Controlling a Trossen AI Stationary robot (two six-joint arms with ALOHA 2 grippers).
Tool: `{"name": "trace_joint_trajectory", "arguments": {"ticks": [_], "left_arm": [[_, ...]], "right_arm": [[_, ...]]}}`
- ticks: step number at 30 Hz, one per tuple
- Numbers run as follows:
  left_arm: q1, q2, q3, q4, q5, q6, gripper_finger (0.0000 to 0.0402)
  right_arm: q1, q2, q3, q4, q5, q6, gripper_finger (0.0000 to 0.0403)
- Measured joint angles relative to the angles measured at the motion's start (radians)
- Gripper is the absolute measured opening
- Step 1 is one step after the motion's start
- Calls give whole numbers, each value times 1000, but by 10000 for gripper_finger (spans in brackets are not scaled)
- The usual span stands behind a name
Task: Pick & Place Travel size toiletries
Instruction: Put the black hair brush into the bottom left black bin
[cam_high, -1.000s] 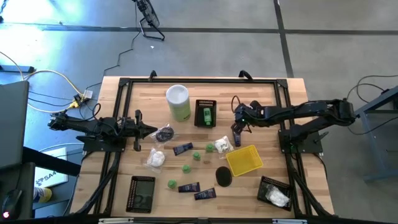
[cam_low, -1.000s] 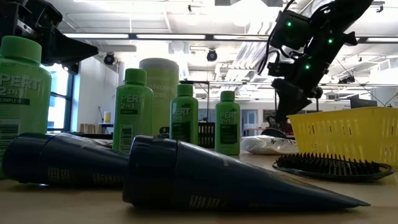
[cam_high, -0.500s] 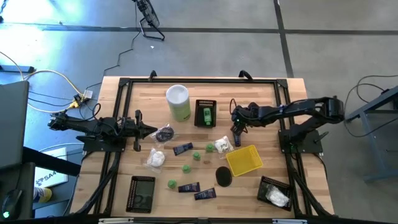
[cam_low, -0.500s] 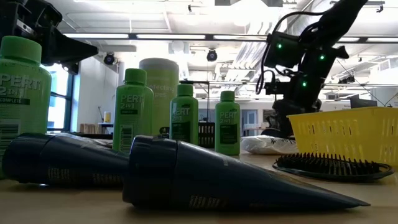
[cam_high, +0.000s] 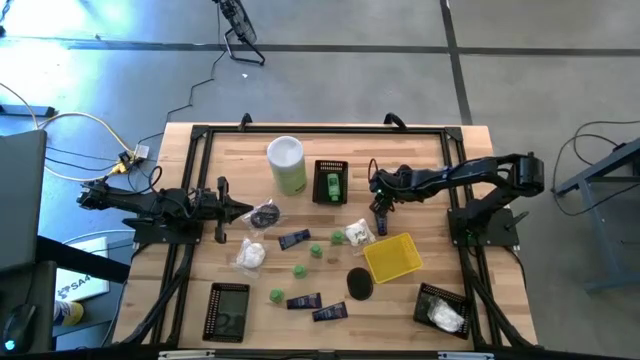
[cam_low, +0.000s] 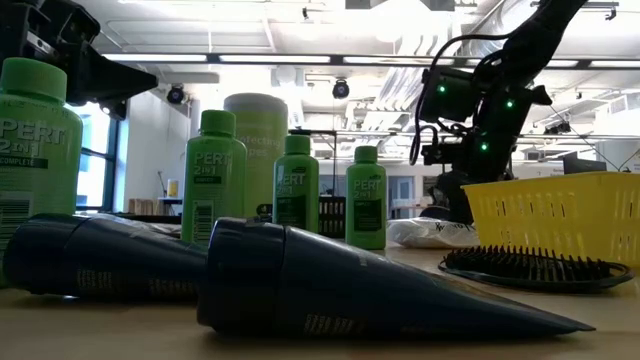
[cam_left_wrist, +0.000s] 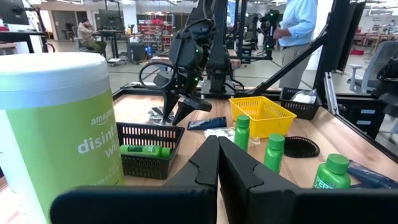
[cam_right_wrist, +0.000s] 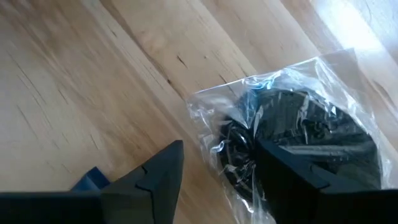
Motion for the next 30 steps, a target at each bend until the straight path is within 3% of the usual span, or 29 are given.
{"name": "trace_joint_trajectory", "arguments": {"ticks": [17, 30], "left_arm": [[0, 0, 0, 0, -1, 0, 3], [0, 0, 0, 0, -3, 0, 3]], "right_arm": [[17, -11, -3, 8, 16, 15, 11], [78, -200, -8, -7, 80, 65, 3]]}}
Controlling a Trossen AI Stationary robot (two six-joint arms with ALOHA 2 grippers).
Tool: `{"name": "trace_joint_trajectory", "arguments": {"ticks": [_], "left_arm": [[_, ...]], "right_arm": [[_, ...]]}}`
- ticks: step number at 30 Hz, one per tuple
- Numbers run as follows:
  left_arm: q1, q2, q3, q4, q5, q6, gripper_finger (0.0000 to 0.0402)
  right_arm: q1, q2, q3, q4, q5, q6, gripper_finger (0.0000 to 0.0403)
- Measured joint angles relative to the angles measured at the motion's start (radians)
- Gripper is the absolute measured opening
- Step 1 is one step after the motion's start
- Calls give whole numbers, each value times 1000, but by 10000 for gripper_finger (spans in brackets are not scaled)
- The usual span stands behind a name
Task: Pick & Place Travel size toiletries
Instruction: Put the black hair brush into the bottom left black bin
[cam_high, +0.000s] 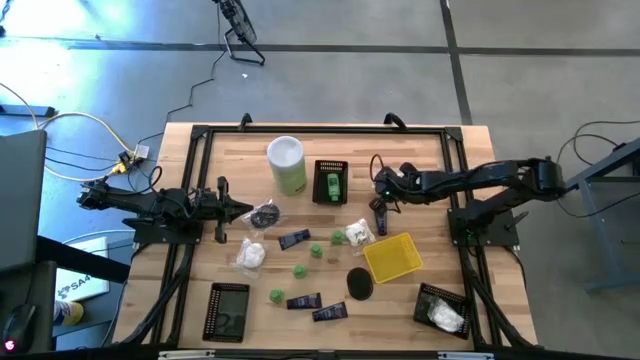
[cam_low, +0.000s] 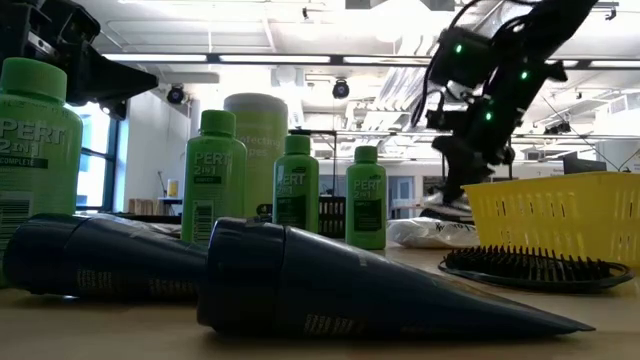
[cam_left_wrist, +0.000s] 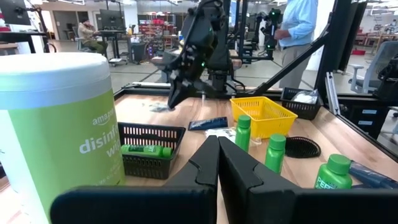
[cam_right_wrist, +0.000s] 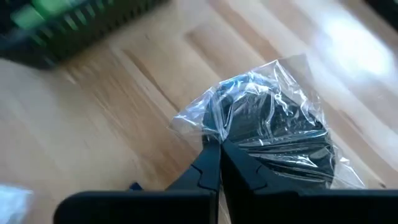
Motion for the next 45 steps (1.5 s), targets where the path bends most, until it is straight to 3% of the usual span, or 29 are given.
{"name": "trace_joint_trajectory", "arguments": {"ticks": [14, 22, 26, 37, 45], "left_arm": [[0, 0, 0, 0, 1, 0, 3], [0, 0, 0, 0, 1, 0, 3], [0, 0, 0, 1, 2, 0, 3], [0, 0, 0, 46, 0, 2, 12], [0, 0, 0, 76, 1, -26, 91]], "right_arm": [[42, -255, 2, 37, 16, 0, 3], [100, -318, 3, 150, 187, -45, 3], [123, -320, 3, 206, 202, -82, 3], [163, -320, 3, 389, -17, -188, 3], [164, -320, 3, 548, -186, -269, 3]]}}
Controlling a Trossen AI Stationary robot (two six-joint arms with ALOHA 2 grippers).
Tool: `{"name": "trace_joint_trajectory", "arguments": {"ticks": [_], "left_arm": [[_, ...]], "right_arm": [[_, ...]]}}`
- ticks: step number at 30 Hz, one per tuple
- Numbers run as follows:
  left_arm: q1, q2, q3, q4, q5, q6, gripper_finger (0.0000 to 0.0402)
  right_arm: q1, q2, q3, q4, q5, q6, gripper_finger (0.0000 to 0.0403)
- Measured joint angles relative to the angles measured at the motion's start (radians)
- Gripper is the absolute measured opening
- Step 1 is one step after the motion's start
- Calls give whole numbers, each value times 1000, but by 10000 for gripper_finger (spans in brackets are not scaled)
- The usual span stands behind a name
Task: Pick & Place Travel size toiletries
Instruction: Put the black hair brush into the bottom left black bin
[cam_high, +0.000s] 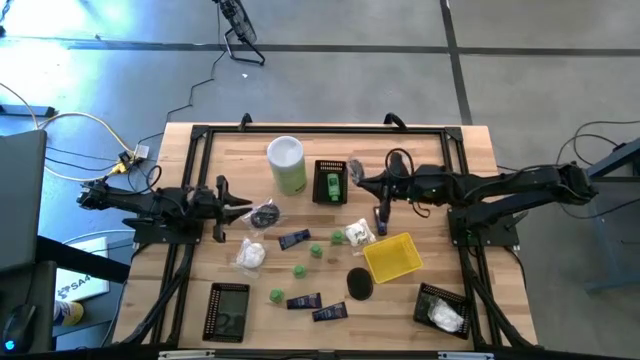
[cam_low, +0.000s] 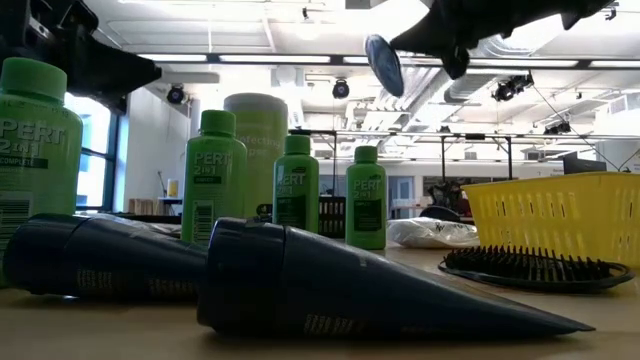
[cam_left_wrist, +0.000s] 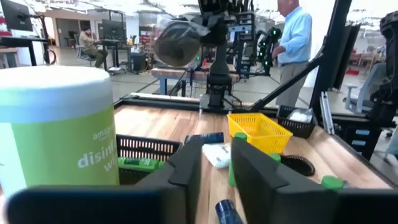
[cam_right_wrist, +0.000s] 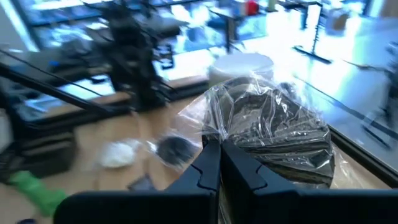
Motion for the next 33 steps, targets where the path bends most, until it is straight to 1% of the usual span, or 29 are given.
{"name": "trace_joint_trajectory", "arguments": {"ticks": [6, 9, 13, 17, 21, 26, 30, 33], "left_arm": [[0, 0, 0, 6, 25, 0, 159], [0, 0, 0, 7, 61, 5, 185], [0, 0, 0, 56, 71, 8, 210], [0, 0, 0, 235, 80, 72, 217], [0, 0, 0, 361, 92, 107, 218], [0, 8, 0, 362, 81, 102, 218], [0, 60, 0, 375, 51, 67, 218], [0, 127, 0, 415, 21, 42, 218]], "right_arm": [[0, 0, 0, 82, -145, -27, 3], [0, 0, 0, 105, -182, -27, 3], [0, 0, 0, 115, -207, -27, 3], [0, 0, 0, 161, -254, -46, 3], [0, 0, 0, 246, -348, -78, 3], [0, 0, 0, 342, -456, -80, 3], [0, 0, 0, 356, -472, -80, 3], [0, 21, 0, 383, -474, -80, 3]]}}
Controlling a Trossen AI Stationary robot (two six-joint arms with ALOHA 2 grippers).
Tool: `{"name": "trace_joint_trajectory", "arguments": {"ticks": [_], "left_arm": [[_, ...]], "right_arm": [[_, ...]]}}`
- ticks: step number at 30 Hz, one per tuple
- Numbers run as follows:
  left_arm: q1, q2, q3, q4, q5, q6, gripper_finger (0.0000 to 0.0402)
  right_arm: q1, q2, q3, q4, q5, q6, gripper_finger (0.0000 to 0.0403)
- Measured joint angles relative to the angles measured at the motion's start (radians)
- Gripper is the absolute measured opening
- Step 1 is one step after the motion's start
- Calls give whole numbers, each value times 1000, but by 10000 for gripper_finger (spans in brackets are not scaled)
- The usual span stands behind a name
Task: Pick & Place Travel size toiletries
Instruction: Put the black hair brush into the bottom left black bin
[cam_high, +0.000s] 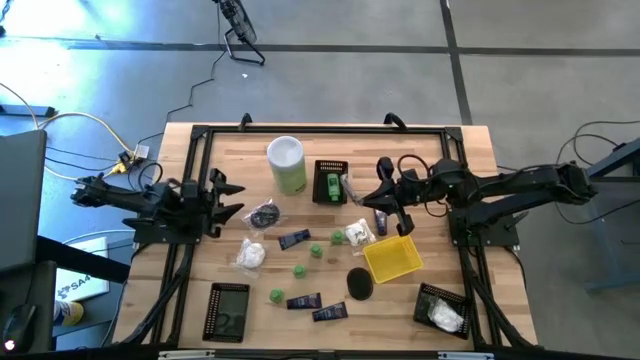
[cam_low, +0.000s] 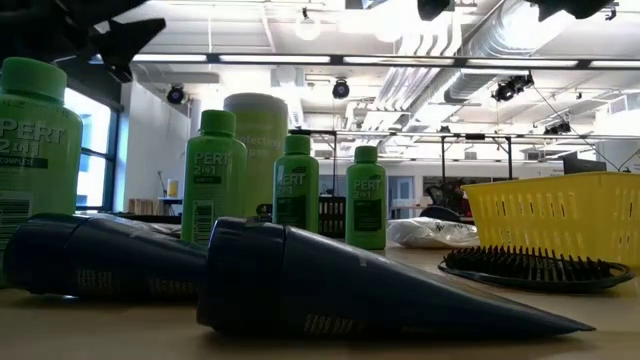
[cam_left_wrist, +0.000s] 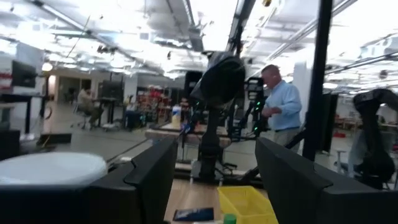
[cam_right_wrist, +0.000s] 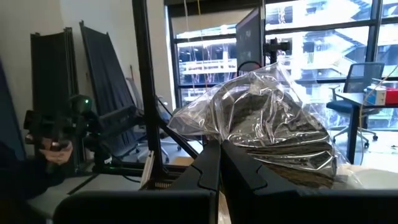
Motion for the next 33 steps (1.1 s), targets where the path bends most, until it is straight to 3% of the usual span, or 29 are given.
{"name": "trace_joint_trajectory", "arguments": {"ticks": [7, 17, 22, 33], "left_arm": [[0, 228, 4, 214, -7, 4, 218], [0, 560, 127, 343, -11, -15, 218], [33, 668, 197, 364, 4, -27, 218], [304, 903, 358, 365, 382, -193, 218]], "right_arm": [[-2, 85, 0, 92, -32, 0, 3], [-42, 127, 0, 158, -132, 53, 3], [-42, 127, 0, 159, -164, 53, 3], [-42, 127, 0, 158, -242, 51, 3]]}}
